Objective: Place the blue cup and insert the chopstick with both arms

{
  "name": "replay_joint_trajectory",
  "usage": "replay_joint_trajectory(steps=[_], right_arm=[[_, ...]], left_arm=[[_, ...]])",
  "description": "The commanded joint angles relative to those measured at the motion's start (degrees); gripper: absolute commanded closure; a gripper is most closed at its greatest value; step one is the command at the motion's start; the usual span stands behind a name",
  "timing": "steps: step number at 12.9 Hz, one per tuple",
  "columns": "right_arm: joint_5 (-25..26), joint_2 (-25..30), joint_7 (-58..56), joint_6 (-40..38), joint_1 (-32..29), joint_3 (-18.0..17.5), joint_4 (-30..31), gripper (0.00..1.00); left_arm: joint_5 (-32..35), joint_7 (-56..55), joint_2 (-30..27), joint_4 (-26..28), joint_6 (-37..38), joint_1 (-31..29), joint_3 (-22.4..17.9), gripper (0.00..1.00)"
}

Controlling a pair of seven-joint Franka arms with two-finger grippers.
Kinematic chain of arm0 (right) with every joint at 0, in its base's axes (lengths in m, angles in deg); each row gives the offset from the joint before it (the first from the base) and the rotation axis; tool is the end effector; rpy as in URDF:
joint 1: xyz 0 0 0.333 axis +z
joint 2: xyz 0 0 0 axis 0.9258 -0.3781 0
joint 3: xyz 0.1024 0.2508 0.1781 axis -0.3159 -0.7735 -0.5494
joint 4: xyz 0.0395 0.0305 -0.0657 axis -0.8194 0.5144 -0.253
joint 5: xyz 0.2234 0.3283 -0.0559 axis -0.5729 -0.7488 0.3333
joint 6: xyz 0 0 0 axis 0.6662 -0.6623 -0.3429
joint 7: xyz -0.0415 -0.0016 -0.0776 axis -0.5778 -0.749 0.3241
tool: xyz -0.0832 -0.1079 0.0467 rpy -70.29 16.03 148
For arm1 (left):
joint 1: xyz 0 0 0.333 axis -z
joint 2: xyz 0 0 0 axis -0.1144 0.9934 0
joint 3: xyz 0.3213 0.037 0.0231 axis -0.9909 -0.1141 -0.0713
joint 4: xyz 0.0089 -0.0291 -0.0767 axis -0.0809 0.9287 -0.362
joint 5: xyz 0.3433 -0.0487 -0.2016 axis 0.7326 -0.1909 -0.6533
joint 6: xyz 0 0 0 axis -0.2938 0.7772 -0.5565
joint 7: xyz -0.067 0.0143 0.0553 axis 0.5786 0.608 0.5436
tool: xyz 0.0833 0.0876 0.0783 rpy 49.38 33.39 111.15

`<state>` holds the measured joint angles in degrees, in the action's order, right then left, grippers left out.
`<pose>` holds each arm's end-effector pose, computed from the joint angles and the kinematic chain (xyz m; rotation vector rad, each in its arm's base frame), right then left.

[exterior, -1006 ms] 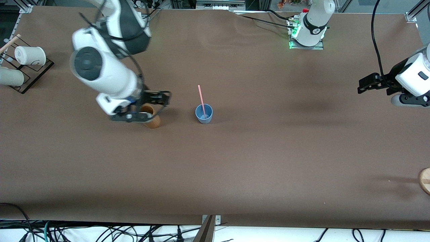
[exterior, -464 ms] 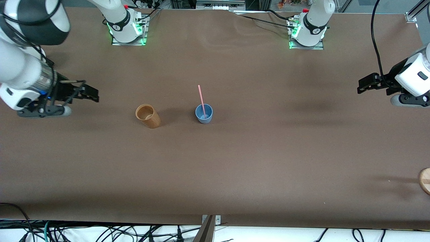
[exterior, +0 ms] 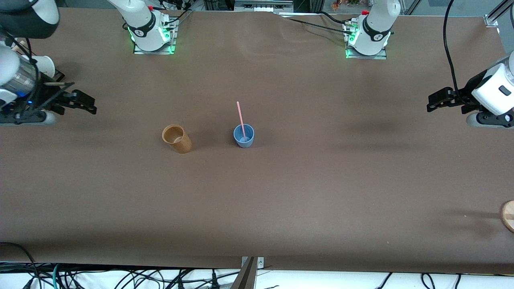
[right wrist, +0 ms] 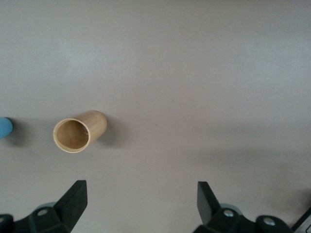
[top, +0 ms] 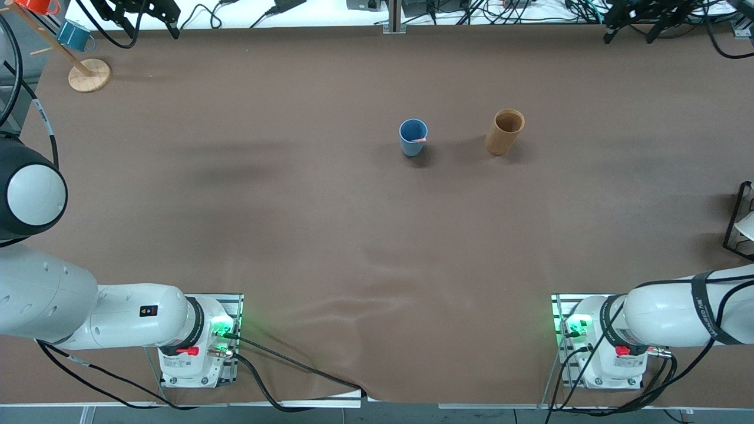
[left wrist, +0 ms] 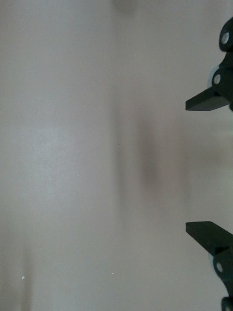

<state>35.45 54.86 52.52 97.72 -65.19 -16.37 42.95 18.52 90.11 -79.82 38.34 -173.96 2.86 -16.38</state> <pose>0.5781 0.0168 0.5250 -3.1175 -0.0103 0.0333 0.5838 -0.0104 0.5533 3.1235 -0.0508 -0.1807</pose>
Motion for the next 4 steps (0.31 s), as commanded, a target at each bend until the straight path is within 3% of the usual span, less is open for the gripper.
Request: replay_joint_trajectory(steps=[1,4], right_arm=[[0.0,1.7,-1.3,0.6,-0.7,0.1,-0.1,0.00],[-0.1,1.6,-1.4,0.0,-0.7,0.1,-0.1,0.00]], left_arm=[[-1.4,0.4,0.0,-0.1,-0.4,0.2,-0.2,0.00],[-2.2,0.4,0.0,-0.1,-0.4,0.1,-0.2,0.00]])
